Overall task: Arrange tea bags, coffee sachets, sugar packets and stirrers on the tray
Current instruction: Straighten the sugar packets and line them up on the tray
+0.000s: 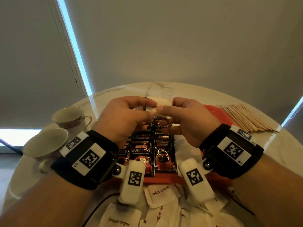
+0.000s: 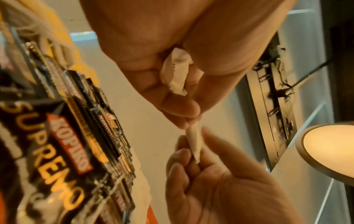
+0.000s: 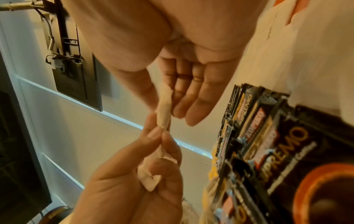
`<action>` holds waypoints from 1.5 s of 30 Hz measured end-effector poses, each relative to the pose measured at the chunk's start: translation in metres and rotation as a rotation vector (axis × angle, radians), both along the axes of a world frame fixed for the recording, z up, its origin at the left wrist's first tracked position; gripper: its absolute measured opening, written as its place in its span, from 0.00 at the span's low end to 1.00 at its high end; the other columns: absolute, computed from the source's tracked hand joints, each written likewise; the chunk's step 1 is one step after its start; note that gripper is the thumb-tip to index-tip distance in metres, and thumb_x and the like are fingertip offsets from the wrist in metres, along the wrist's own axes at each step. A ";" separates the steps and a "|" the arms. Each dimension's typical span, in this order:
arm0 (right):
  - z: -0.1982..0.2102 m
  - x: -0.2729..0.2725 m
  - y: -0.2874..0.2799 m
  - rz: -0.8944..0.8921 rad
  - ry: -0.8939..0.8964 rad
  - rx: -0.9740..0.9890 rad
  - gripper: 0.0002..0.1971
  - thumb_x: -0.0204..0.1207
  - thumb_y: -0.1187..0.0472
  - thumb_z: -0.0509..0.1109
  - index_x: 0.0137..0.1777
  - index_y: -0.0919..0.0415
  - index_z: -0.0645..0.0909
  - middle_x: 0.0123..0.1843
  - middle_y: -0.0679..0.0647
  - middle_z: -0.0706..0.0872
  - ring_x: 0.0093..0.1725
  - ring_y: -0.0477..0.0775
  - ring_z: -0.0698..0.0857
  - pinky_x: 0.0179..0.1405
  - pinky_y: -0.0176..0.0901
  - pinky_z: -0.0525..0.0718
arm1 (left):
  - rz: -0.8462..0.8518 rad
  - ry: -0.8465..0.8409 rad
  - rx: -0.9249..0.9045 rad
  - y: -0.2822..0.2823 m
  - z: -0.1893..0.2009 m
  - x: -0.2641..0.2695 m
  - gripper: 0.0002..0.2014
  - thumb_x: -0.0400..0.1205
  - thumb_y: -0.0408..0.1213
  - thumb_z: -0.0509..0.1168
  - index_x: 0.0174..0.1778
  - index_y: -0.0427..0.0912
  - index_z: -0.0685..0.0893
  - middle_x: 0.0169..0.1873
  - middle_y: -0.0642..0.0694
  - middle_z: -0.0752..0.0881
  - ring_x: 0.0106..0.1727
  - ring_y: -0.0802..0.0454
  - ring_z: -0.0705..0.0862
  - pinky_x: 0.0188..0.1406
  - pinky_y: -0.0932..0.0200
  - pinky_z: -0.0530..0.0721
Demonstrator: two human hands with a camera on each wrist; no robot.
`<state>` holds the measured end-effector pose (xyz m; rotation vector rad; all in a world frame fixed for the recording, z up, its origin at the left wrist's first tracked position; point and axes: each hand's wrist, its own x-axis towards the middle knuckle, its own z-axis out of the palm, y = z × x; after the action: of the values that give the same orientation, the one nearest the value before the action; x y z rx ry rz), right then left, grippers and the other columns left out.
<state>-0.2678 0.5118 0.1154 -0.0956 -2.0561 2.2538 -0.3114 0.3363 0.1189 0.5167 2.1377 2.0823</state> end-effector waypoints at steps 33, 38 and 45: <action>0.012 -0.030 0.103 -0.521 -0.192 0.016 0.15 0.77 0.79 0.67 0.38 0.58 0.78 0.29 0.53 0.76 0.23 0.47 0.76 0.27 0.41 0.79 | 0.077 -0.225 0.233 0.002 -0.001 -0.012 0.19 0.79 0.12 0.56 0.53 0.39 0.82 0.57 0.37 0.88 0.43 0.47 0.88 0.31 0.59 0.88; -0.017 -0.036 0.129 -0.525 -0.468 0.239 0.07 0.76 0.77 0.69 0.47 0.66 0.82 0.33 0.59 0.78 0.28 0.54 0.77 0.35 0.49 0.79 | 0.079 -0.285 0.345 0.003 -0.003 -0.014 0.26 0.77 0.07 0.49 0.54 0.40 0.80 0.59 0.33 0.88 0.51 0.41 0.92 0.38 0.55 0.91; -0.017 -0.046 0.124 -0.446 -0.538 0.418 0.12 0.77 0.76 0.72 0.59 0.75 0.85 0.34 0.61 0.83 0.31 0.54 0.81 0.37 0.46 0.82 | 0.074 -0.282 0.346 0.004 -0.003 -0.015 0.28 0.77 0.06 0.49 0.57 0.41 0.80 0.59 0.33 0.89 0.50 0.40 0.94 0.38 0.55 0.92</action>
<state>-0.3134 0.6356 0.0982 -1.1047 -2.3804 1.6104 -0.3269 0.3406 0.1161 0.1589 1.6776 2.4125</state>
